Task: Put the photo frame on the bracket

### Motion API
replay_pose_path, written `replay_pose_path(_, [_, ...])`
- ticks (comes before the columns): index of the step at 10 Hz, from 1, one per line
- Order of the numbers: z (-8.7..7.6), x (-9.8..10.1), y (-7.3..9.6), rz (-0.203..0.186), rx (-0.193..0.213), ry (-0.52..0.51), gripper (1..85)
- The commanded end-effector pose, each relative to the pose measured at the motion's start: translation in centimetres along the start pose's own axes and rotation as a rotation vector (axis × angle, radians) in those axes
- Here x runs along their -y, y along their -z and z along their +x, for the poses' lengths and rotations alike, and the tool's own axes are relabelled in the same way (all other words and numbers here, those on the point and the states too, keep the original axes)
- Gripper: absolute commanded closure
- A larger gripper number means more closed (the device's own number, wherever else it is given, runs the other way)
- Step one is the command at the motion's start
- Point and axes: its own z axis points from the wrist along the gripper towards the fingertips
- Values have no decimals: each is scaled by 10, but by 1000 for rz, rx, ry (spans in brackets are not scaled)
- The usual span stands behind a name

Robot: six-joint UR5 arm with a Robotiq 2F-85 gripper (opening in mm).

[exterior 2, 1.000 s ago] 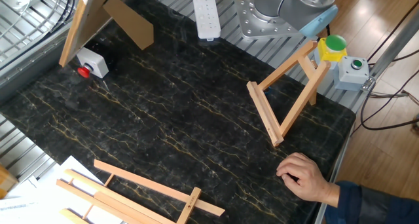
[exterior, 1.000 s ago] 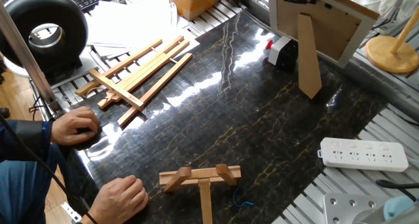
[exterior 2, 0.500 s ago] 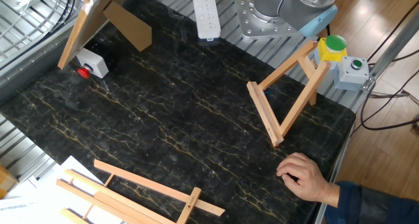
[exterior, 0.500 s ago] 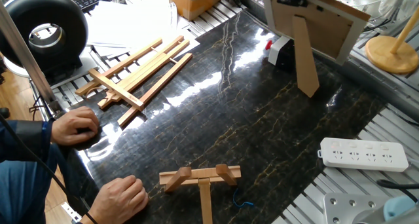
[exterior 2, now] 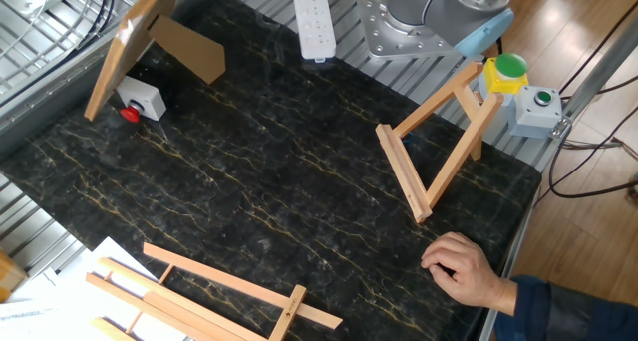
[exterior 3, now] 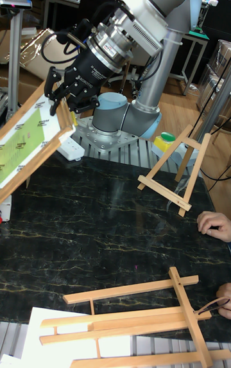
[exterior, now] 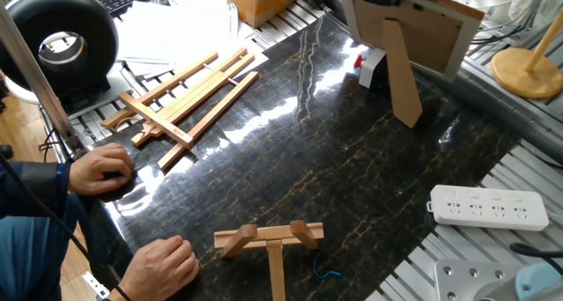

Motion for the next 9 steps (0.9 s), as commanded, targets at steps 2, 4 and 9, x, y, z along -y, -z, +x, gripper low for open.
replay_pose_path(2, [-22, 3, 1, 9, 86, 33, 847])
replay_pose_path(4, [-27, 2, 2, 8, 105, 34, 847])
replay_pose_path(9, [-11, 7, 11, 34, 33, 63, 847])
